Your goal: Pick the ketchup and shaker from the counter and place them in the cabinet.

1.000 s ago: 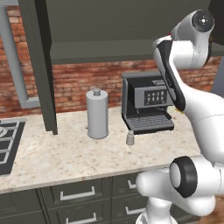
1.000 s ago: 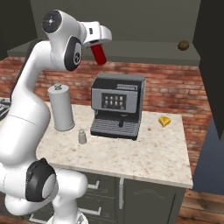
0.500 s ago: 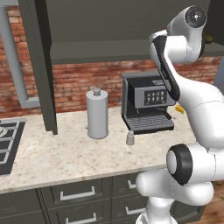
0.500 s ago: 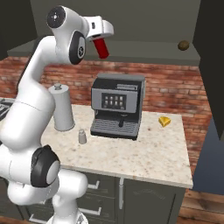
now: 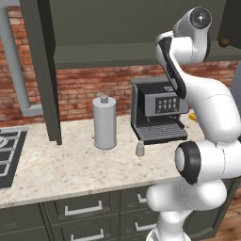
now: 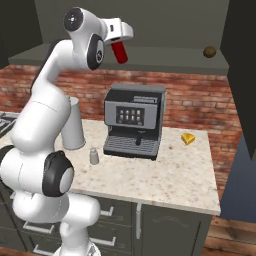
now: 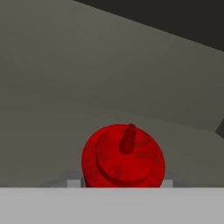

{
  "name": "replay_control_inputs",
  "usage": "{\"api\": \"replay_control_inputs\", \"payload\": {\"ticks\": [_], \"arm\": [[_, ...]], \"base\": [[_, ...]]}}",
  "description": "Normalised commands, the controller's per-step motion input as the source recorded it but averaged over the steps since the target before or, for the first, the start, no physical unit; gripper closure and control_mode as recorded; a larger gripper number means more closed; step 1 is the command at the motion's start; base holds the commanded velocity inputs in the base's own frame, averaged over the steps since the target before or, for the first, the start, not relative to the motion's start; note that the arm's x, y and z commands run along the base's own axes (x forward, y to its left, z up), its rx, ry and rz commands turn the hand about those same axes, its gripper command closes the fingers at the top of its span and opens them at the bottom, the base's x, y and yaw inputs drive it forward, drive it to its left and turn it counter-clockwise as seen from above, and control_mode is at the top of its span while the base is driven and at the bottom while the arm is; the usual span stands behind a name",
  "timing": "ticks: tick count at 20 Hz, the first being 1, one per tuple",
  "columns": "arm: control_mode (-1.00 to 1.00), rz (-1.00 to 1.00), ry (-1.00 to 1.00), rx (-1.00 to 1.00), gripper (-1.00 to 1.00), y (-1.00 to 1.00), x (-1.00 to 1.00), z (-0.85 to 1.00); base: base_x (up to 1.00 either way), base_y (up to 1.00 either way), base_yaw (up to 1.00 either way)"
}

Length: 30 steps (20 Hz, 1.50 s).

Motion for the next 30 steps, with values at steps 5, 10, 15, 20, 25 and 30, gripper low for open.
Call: {"api": "replay_control_inputs", "payload": {"ticks": [5,10,15,20,25,30], "arm": [[-1.00,0.00,0.00,0.00,1.00,-0.06,0.50,-0.10],[-1.00,0.00,0.00,0.02,1.00,-0.08,0.38,-0.19],[-1.00,0.00,0.00,0.07,1.00,-0.13,0.31,-0.30],[-1.00,0.00,0.00,0.09,1.00,-0.13,0.24,-0.47],[-1.00,0.00,0.00,0.06,1.00,-0.07,0.25,-0.42],[-1.00,0.00,0.00,0.04,-1.00,-0.09,0.11,-0.28]], "base": [[0.00,0.00,0.00],[0.00,0.00,0.00],[0.00,0.00,0.00],[0.00,0.00,0.00],[0.00,0.00,0.00],[0.00,0.00,0.00]]}}
